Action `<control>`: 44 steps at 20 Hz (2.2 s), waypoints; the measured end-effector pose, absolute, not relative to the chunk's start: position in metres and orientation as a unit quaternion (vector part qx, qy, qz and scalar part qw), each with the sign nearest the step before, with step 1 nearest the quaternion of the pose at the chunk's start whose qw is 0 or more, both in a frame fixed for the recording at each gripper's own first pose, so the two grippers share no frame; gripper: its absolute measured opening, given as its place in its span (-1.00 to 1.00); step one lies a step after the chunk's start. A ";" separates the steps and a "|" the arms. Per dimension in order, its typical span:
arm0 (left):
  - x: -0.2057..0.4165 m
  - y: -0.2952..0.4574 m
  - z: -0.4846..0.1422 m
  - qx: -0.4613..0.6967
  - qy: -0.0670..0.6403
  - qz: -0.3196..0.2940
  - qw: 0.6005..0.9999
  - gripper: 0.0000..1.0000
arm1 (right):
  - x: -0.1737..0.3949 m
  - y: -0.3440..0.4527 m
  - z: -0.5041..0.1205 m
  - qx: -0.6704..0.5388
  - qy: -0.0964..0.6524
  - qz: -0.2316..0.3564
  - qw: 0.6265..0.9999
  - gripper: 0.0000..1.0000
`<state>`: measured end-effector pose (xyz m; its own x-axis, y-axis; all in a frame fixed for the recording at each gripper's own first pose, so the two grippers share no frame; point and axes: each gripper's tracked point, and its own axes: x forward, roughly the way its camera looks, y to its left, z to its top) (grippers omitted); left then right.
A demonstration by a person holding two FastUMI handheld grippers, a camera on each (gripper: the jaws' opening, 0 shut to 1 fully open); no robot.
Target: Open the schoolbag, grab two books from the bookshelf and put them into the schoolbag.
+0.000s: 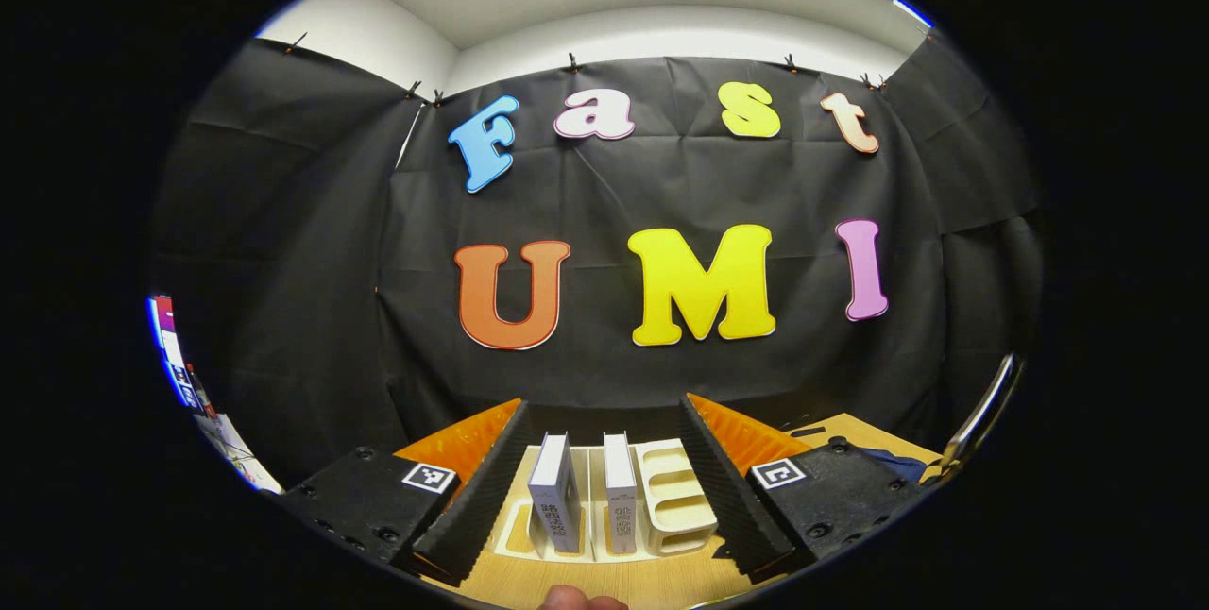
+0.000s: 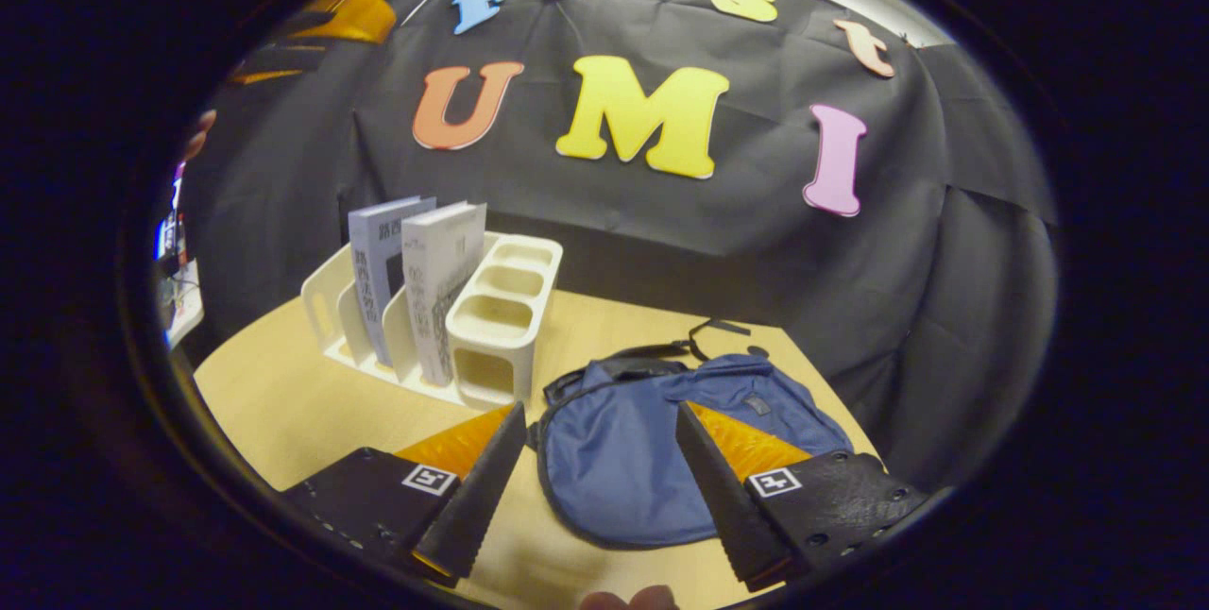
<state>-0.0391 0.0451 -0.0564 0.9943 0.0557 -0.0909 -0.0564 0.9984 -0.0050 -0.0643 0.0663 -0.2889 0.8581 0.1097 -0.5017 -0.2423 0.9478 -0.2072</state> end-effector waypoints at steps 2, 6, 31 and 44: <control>-0.044 0.050 -0.059 -0.004 0.049 0.034 0.998 0.94 | -0.064 0.069 -0.320 -0.145 0.277 0.098 0.945 0.92; -0.051 0.057 -0.068 0.002 0.062 0.047 0.997 0.94 | -0.072 0.068 -0.378 -0.164 0.328 0.100 0.925 0.97; -0.058 0.074 -0.076 0.017 0.092 0.082 0.992 0.95 | -0.011 0.057 -0.443 -0.169 0.340 0.069 0.923 0.61; -0.049 0.084 -0.091 0.006 0.109 0.092 0.990 0.96 | -0.013 0.057 -0.384 -0.102 0.381 0.119 0.911 -0.99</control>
<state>-0.0491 0.0838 -0.0910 0.9595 0.1830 -0.2144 -0.1803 0.9831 0.0320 -0.0133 0.0570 -0.3843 0.6810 0.1388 -0.7190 -0.2944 0.9509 -0.0953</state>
